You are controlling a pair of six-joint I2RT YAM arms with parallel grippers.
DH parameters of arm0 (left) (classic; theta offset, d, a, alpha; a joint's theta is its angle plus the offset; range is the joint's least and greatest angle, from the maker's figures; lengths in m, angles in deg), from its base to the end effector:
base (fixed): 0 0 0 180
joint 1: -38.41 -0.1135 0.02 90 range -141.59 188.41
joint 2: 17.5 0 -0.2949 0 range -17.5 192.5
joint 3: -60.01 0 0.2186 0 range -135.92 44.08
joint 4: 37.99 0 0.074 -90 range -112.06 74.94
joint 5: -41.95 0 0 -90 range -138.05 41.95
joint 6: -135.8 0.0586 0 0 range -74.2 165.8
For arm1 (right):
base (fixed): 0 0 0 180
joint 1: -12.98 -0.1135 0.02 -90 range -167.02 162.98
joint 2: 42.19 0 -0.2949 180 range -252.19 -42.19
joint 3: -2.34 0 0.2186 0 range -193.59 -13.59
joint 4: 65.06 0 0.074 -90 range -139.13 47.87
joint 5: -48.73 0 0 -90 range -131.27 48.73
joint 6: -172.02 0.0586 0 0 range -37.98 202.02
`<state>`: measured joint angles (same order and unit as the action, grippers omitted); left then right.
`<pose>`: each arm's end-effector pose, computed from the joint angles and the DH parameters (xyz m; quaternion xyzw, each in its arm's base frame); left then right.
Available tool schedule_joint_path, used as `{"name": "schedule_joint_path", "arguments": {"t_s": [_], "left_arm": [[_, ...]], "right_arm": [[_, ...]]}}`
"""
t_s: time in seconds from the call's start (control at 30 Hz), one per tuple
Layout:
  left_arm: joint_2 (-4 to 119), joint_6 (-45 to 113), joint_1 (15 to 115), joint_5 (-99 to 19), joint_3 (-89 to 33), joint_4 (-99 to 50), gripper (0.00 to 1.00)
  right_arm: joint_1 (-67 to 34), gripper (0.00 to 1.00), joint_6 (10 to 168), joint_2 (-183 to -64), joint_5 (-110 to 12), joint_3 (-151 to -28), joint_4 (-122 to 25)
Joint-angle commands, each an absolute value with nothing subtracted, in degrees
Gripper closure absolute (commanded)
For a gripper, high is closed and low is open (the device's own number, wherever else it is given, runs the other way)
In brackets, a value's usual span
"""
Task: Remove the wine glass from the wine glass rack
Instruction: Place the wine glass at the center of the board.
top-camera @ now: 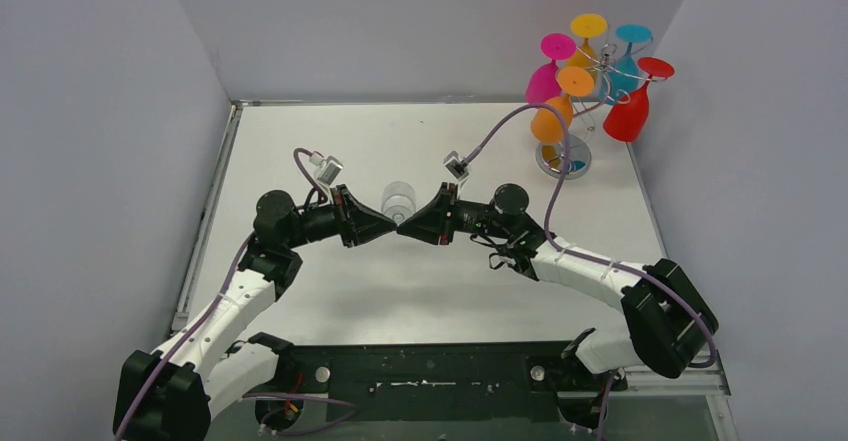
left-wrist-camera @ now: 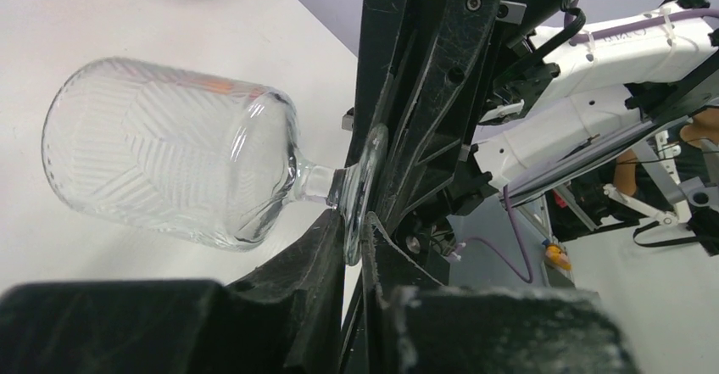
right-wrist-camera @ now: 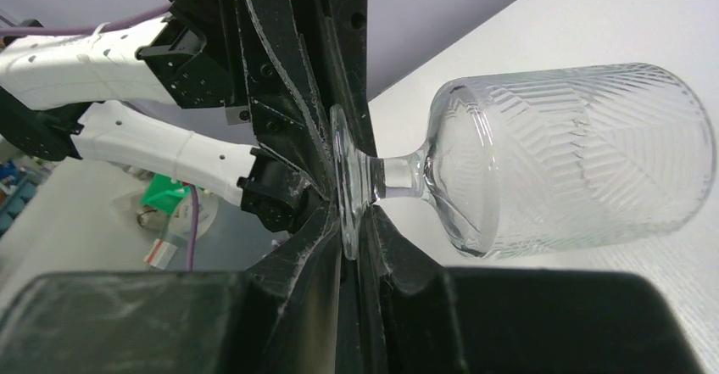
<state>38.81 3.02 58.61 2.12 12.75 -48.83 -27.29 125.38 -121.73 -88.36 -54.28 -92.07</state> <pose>0.1569 -0.1057 0.3280 0.1751 0.6777 -0.5913 0.4004 0.1870 0.2146 0.3265 -0.2754 0.6323 0.6502 0.3186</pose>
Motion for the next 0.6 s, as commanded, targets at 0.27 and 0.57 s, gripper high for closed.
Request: {"name": "schedule_joint_path", "arguments": {"t_s": [0.27, 0.57], "left_arm": [[39.0, 5.8, 58.8, 3.2, 6.7, -45.8, 0.53], [38.6, 14.9, 58.0, 0.5, 2.1, -31.6, 0.36]], "right_arm": [[-31.2, 1.00, 105.0, -114.3, -77.3, -53.8, -85.8], [-35.3, 1.00, 92.9, -112.0, -70.6, -52.1, -82.1]]}}
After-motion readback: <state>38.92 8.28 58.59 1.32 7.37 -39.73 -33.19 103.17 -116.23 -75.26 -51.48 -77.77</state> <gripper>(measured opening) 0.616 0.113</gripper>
